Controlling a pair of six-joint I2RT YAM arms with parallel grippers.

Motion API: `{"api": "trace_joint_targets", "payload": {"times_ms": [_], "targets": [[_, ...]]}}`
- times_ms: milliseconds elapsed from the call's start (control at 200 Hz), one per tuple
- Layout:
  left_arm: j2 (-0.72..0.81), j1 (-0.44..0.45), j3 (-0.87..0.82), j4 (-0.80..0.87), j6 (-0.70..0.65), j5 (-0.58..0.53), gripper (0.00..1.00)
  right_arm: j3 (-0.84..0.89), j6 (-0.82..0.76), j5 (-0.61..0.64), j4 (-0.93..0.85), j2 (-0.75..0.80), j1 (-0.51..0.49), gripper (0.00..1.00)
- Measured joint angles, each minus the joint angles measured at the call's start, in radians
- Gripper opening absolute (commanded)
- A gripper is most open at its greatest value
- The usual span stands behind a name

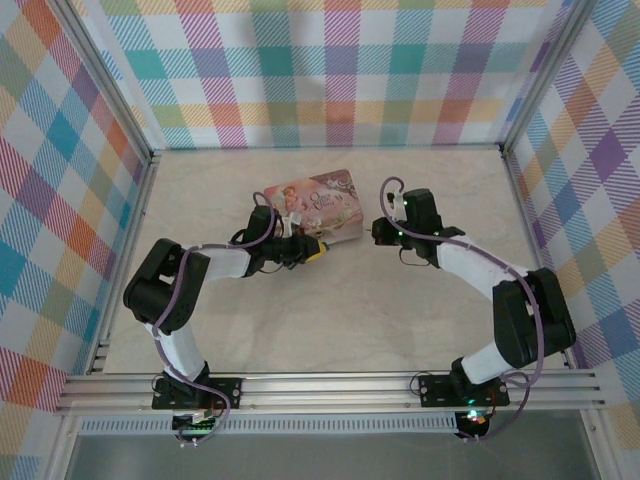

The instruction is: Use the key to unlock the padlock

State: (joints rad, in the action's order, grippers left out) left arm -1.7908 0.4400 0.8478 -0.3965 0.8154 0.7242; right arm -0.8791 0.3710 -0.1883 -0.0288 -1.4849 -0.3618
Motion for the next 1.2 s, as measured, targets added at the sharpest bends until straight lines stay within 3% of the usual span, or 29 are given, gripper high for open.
{"api": "trace_joint_targets", "payload": {"times_ms": [360,560,775,945,1200], "targets": [[-0.002,0.0,0.0,-0.02,0.018,0.0,0.04,0.147,0.146,-0.082,0.118,0.16,0.029,0.0],[-0.008,0.001,-0.001,-0.044,0.034,0.0,0.04,0.314,0.385,-0.166,0.38,0.187,0.03,0.0],[-0.016,0.002,-0.009,-0.08,0.041,0.0,0.05,0.427,0.62,-0.17,0.623,0.174,-0.024,0.0],[-0.018,0.002,-0.013,-0.105,0.056,0.0,0.05,0.47,0.777,-0.136,0.883,0.062,-0.1,0.0],[-0.021,0.002,-0.014,-0.112,0.06,0.001,0.05,0.491,0.988,-0.088,1.242,-0.278,-0.151,0.0]]}}
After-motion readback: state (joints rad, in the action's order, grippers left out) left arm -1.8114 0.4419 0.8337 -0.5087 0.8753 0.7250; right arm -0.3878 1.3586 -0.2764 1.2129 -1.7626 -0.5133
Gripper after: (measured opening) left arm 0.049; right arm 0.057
